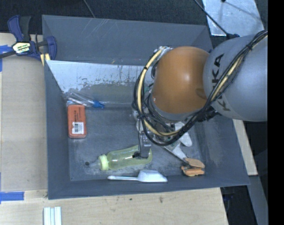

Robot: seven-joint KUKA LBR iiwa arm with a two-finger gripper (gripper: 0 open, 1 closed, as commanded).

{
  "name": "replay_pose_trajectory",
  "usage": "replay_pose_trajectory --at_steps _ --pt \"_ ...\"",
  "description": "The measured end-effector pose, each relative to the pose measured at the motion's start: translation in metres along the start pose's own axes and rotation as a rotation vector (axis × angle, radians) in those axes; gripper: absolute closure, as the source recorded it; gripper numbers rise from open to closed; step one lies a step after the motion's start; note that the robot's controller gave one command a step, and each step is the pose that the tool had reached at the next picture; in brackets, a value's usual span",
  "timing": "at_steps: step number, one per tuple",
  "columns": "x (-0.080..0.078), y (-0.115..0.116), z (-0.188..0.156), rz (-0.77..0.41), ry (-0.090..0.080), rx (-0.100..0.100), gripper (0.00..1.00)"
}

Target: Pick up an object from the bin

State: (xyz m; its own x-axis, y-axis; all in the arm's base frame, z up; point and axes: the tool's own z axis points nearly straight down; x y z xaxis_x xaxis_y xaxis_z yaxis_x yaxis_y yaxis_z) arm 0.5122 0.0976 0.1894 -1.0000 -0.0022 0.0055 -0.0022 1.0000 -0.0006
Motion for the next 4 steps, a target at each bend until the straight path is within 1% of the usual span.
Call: replay_pose_trajectory --at_steps 1,2,3,4 --pt "-0.002 0.0 -0.004 0.002 -0.008 -0.002 0.0" --pt "0.009 -0.023 0.035 -0.072 -0.013 -0.001 0.0" --pt "0.004 -0.022 0.083 0.016 -0.006 -0.001 1.0" --pt "0.004 -0.022 0.083 0.017 -0.006 -0.001 1.0"
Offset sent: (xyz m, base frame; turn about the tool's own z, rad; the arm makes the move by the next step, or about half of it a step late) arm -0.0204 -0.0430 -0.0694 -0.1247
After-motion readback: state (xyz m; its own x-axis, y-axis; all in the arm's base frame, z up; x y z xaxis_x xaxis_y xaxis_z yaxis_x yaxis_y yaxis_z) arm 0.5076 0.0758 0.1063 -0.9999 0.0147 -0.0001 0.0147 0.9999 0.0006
